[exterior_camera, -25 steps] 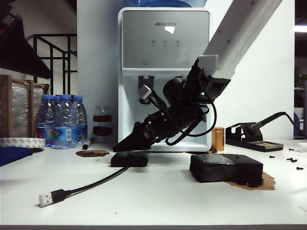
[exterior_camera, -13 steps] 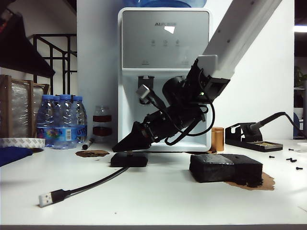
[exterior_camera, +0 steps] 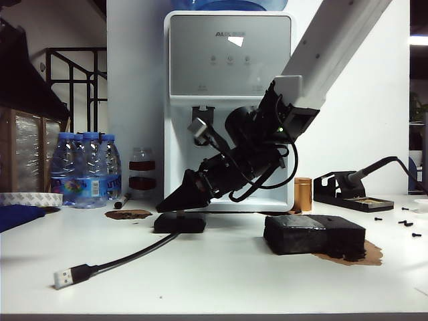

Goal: Take the USB flash drive out of the black sponge and insert it into the slot on top of the black USB adpator box.

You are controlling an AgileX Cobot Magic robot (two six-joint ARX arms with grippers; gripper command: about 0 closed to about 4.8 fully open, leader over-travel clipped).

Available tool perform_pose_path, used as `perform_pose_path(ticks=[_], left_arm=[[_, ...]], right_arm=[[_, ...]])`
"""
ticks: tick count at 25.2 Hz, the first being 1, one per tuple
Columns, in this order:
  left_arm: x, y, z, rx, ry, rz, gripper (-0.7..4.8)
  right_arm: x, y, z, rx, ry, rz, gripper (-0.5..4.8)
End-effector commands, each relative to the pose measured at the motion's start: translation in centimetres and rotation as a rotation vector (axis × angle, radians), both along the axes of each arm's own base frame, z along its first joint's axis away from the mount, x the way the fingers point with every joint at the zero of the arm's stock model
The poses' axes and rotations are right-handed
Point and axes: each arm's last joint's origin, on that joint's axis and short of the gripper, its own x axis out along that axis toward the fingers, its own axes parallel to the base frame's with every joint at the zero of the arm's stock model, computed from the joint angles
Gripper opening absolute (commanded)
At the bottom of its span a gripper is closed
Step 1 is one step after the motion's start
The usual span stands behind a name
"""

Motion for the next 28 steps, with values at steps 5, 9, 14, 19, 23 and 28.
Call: perform_pose_path(ticks=[5, 9, 14, 19, 23, 28], left_arm=[[0.0, 0.0, 0.1, 0.003, -0.01, -0.002, -0.05], [0.0, 0.0, 0.1, 0.002, -0.01, -0.002, -0.05], [0.1, 0.0, 0.1, -0.001, -0.018, -0.002, -0.05], [0.1, 0.0, 0.1, 0.0, -0.017, -0.003, -0.05], [0.1, 0.0, 0.1, -0.001, -0.017, -0.003, -0.05], [0.0, 0.0, 0.0, -0.002, -0.011, -0.008, -0.05]], right_arm=[[1.1, -0.1, 2.3, 0.128, 0.002, -0.021, -0.04], [0.8, 0.0, 2.3, 0.167, 0.034, 0.045, -0.04], [0.3, -0.2, 1.7, 0.121, -0.015, 0.098, -0.04], [0.2, -0.4, 1.1, 0.046, -0.09, 0.102, -0.04], [0.1, -0.2, 0.9, 0.047, -0.099, 0.111, -0.04], [0.0, 0.0, 0.4, 0.08, -0.066, 0.144, -0.04]])
